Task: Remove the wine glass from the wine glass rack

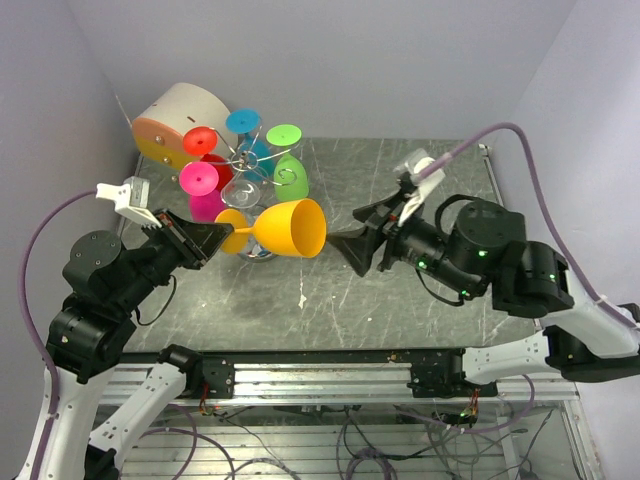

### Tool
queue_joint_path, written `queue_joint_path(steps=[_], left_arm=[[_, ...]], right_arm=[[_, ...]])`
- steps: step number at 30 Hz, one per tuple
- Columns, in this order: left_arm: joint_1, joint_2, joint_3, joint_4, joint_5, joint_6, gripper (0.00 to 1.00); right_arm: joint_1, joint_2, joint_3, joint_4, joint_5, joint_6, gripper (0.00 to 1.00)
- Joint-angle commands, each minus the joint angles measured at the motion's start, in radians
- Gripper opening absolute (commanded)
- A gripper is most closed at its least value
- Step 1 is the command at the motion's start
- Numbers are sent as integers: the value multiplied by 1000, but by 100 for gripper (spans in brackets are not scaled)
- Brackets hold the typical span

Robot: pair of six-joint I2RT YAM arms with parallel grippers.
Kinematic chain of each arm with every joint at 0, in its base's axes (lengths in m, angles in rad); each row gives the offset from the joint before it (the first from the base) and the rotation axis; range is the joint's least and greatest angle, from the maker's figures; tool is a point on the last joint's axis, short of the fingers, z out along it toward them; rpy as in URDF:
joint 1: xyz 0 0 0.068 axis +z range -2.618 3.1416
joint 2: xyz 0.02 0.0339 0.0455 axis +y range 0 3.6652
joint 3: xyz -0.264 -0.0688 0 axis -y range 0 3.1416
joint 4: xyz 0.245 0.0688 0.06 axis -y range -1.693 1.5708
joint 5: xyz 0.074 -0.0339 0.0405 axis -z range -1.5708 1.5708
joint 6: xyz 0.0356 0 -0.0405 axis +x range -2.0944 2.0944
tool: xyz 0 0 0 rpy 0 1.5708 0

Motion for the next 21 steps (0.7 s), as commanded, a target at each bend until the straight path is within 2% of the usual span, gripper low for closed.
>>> queue_joint_path(steps=[1,10,14,16,17,18,19,20,21], left_arm=[[-4,-6,21,13,19,22,7],[-3,-34,24,32,47,20,7],[-4,-57,18,52,63,20,7],[-4,-65,17,55,66,19,7],[-4,-64,20,54,61,21,7],[-4,-65,22,47,55,22,7],[-4,-63,28,36,46,26,7],[-3,-62,32,27,38,28,7],[-4,-60,35,17,23,30,8]], right_arm=[[1,36,67,15,-24,-25,62],[-33,123,127,-2,-20,-35,61],[-131,152,130,-1,-143,-27,56],[-210,157,121,13,-249,-19,46],[-247,160,118,20,-298,-17,37],[-288,163,120,24,-338,-15,18],[-307,162,124,29,-361,-12,7],[-319,162,127,35,-372,-12,0],[-328,159,132,42,-376,-12,0]])
